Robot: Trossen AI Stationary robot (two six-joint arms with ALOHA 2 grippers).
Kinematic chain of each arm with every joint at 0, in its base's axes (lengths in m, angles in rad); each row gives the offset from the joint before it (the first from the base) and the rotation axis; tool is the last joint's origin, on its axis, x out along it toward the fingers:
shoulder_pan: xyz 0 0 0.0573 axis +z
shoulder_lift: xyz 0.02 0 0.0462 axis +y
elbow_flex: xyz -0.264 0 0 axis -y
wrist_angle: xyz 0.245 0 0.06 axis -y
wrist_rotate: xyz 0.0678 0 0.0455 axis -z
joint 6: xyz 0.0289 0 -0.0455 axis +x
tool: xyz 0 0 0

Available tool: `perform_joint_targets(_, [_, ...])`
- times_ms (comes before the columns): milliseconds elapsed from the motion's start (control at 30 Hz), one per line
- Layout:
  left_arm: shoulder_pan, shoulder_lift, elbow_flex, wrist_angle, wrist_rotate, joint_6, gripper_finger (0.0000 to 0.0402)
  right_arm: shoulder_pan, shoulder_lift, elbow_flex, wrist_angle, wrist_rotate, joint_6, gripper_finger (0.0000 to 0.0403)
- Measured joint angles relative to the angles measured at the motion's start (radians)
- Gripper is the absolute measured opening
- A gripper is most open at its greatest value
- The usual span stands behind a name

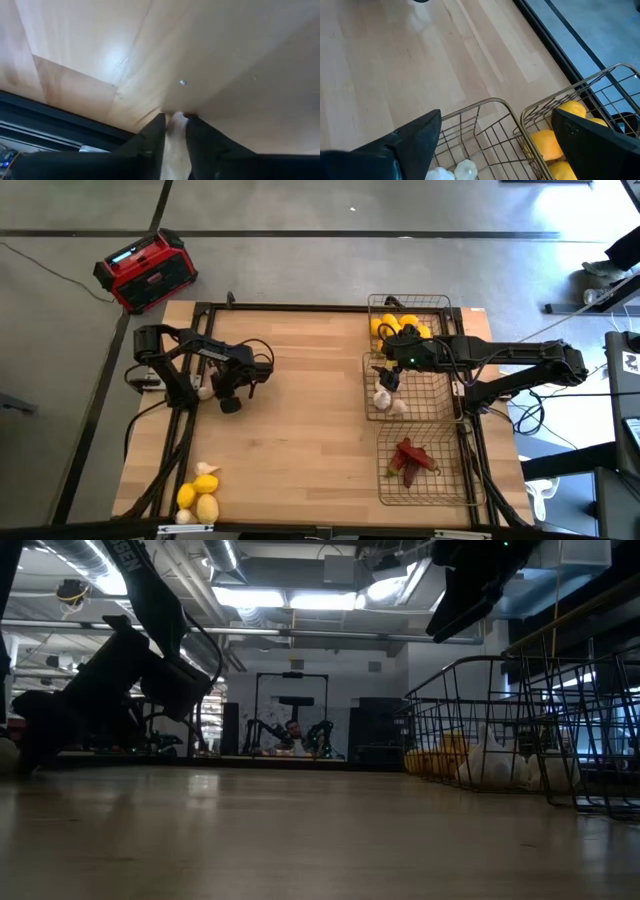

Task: Sort produce into baskets
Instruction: Put the white garlic into the middle wire basket

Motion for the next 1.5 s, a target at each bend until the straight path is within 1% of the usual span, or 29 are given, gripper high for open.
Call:
perform_joint_targets(133, [-0.007,-0.003,0.001,0.0,-0.009,0.016,0.0032,0.0,0.0,0.0,0.0,0.0,0.0,0.0372])
perform_joint_targets(267, [-0.025,-0.011,0.02,-0.004,-0.025,0.034,0.0016,0.0,0.0,0.0,-0.001,0.0,0.0,0.0372])
perform_joint_targets(467, [-0.068,-0.013,0.084,-0.022,-0.023,0.045,0.0025,0.0,0.0,0.0,-0.001,0.0,0.0,0.0372])
perform_joint_targets(567, [-0.095,-0.037,0.12,-0.024,-0.018,0.059,0.0028,0.0,0.0,0.0,-0.001,0.0,0.0,0.0372])
perform_joint_targets(767, [-0.134,-0.142,0.22,-0.017,-0.025,0.06,0.0023,0.0,0.0,0.0,-0.002,-0.001,0.0,0.0372])
perform_joint_targets(900, [-0.151,-0.231,0.298,0.003,-0.027,0.066,0.0028,0.0,0.0,0.0,-0.001,-0.019,-0.01,0.0372])
perform_joint_targets(1100, [-0.16,-0.357,0.391,0.102,-0.027,0.081,0.0026,0.0,0.0,0.0,0.001,-0.027,-0.026,0.0372])
perform_joint_targets(1267, [-0.159,-0.436,0.417,0.236,-0.028,0.122,0.0027,0.0,0.001,0.0,0.007,-0.027,-0.027,0.0372])
perform_joint_targets(1433, [-0.159,-0.465,0.417,0.374,-0.028,0.158,0.0032,0.0,0.001,0.0,0.062,-0.029,-0.031,0.0372])
perform_joint_targets(1500, [-0.159,-0.466,0.417,0.42,-0.028,0.17,0.0032,0.0,0.0,0.0,0.099,-0.044,-0.042,0.0372])
